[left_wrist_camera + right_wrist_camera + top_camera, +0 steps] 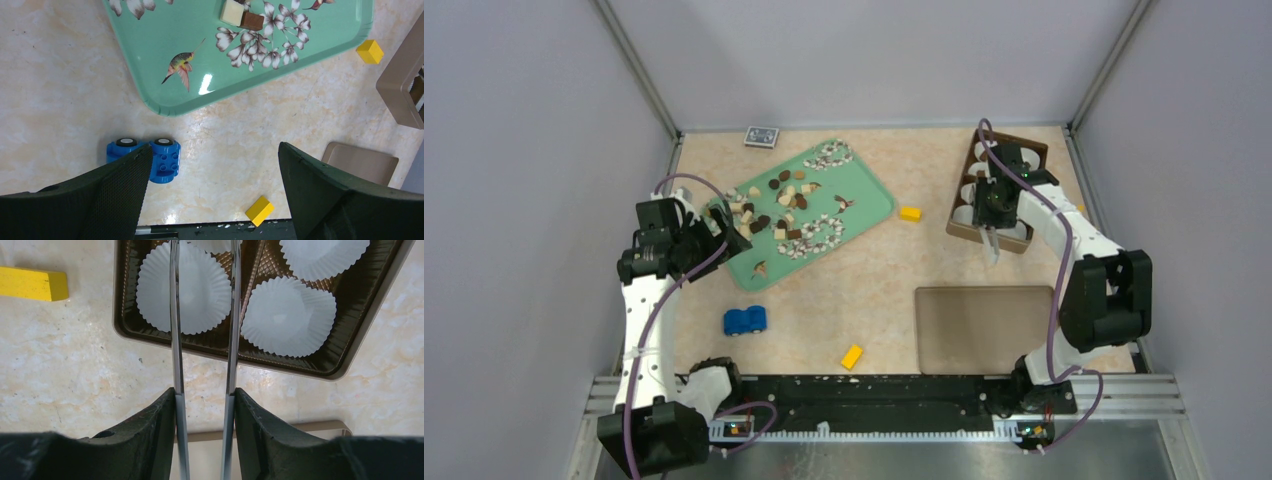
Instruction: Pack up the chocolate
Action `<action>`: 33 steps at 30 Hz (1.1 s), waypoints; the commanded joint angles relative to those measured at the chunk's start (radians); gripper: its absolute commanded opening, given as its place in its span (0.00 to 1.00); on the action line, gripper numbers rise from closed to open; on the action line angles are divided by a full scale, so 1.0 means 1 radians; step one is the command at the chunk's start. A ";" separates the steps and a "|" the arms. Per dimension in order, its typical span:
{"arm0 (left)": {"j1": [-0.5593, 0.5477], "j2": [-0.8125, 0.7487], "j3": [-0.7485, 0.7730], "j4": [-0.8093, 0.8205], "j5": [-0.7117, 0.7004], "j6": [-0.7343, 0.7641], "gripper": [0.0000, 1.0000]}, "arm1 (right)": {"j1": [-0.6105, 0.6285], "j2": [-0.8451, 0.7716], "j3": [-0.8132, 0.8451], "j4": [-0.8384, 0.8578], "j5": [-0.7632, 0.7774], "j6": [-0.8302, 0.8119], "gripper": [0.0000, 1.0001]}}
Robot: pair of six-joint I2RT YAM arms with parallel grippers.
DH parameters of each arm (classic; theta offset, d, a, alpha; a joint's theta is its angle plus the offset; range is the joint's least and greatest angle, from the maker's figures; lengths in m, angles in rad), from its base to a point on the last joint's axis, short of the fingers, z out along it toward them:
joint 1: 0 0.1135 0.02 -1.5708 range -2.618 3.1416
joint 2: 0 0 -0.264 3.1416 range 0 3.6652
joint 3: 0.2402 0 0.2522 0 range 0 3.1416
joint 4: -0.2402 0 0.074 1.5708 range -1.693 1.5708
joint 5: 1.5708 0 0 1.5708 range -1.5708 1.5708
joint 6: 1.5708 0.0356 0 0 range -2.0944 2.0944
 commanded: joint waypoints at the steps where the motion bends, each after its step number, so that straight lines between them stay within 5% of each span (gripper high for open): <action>1: -0.003 -0.007 0.019 0.025 0.008 0.006 0.99 | -0.008 -0.062 0.085 0.004 0.034 0.005 0.43; 15: -0.003 -0.013 0.011 0.026 0.009 0.005 0.99 | 0.020 -0.195 0.154 -0.028 -0.065 0.003 0.43; 25: -0.003 -0.026 0.024 0.013 -0.016 0.003 0.99 | 0.476 -0.126 0.210 0.047 -0.043 0.038 0.42; 33: -0.003 -0.044 0.018 0.001 -0.024 0.001 0.99 | 0.755 0.125 0.311 0.098 0.010 -0.039 0.42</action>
